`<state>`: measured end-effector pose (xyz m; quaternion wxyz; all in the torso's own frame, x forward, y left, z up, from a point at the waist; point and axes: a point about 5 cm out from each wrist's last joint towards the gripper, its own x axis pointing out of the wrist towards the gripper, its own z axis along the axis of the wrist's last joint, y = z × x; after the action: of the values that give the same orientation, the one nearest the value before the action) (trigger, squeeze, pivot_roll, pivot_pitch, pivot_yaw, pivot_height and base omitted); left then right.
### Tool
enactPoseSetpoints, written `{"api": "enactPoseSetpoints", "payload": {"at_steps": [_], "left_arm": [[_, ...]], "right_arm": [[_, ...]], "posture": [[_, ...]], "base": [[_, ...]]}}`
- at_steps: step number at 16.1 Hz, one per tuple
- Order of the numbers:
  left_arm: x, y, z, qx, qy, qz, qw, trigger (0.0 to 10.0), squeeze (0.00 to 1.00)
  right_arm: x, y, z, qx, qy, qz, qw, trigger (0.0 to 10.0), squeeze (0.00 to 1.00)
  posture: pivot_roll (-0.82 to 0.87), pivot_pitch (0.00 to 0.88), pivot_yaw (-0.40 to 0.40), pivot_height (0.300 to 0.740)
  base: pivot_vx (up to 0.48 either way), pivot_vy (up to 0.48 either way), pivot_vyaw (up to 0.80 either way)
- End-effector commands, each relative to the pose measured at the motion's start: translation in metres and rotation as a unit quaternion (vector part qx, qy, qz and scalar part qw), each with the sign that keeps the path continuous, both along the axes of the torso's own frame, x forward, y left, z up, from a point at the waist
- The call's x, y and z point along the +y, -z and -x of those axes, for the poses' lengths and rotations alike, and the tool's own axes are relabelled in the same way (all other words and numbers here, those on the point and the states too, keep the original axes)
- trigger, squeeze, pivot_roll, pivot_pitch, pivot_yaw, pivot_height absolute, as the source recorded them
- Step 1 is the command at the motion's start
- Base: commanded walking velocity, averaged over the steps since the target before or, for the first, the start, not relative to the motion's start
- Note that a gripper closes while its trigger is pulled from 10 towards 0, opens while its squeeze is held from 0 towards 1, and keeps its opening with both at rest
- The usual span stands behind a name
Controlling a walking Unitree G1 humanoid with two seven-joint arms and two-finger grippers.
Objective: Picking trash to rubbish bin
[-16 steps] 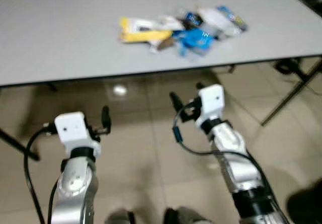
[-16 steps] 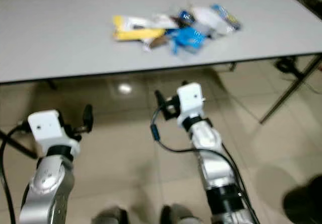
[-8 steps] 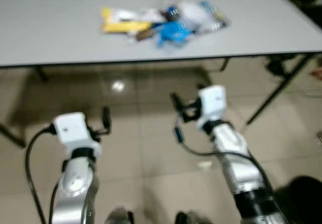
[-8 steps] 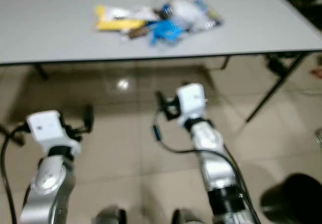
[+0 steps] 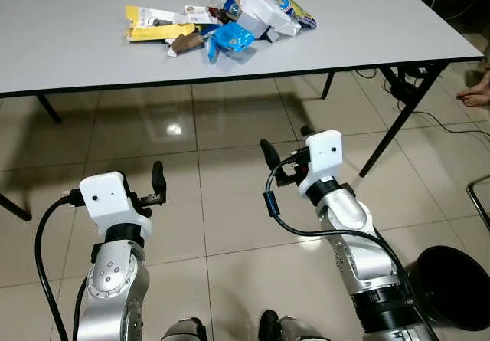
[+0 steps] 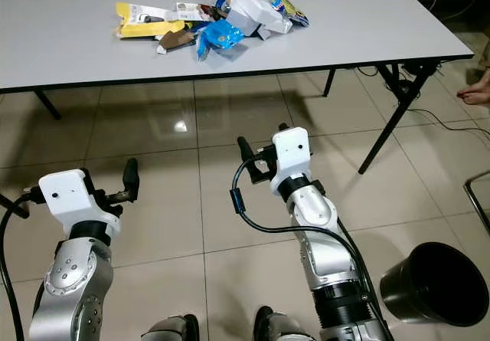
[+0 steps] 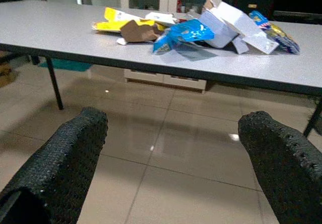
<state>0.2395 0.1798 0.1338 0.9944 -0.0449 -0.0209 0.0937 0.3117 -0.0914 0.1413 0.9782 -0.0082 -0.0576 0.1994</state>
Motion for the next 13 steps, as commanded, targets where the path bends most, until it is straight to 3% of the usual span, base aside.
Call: {"api": "enactPoseSetpoints", "payload": {"at_steps": [1, 5, 13], "left_arm": [[-0.0002, -0.0044, -0.0007, -0.010, 0.005, -0.001, 1.000, 10.0, 0.00], [-0.0001, -0.0047, -0.0006, -0.010, 0.008, -0.001, 1.000, 10.0, 0.00], [0.0012, -0.0039, -0.0010, -0.008, 0.011, -0.005, 1.000, 10.0, 0.00]], "right_arm": [[0.0015, -0.0051, 0.0013, -0.009, -0.006, -0.009, 1.000, 10.0, 0.00], [0.0029, -0.0049, 0.0025, -0.010, -0.011, -0.009, 1.000, 10.0, 0.00], [0.0037, -0.0048, 0.0024, -0.011, -0.011, -0.010, 1.000, 10.0, 0.00]], "posture": [[-0.01, 0.175, -0.014, 0.740], [-0.01, 0.175, -0.013, 0.740], [-0.01, 0.171, -0.008, 0.740]], "base": [[0.000, 0.000, 0.00], [0.290, 0.000, 0.00], [0.441, 0.000, 0.00]]}}
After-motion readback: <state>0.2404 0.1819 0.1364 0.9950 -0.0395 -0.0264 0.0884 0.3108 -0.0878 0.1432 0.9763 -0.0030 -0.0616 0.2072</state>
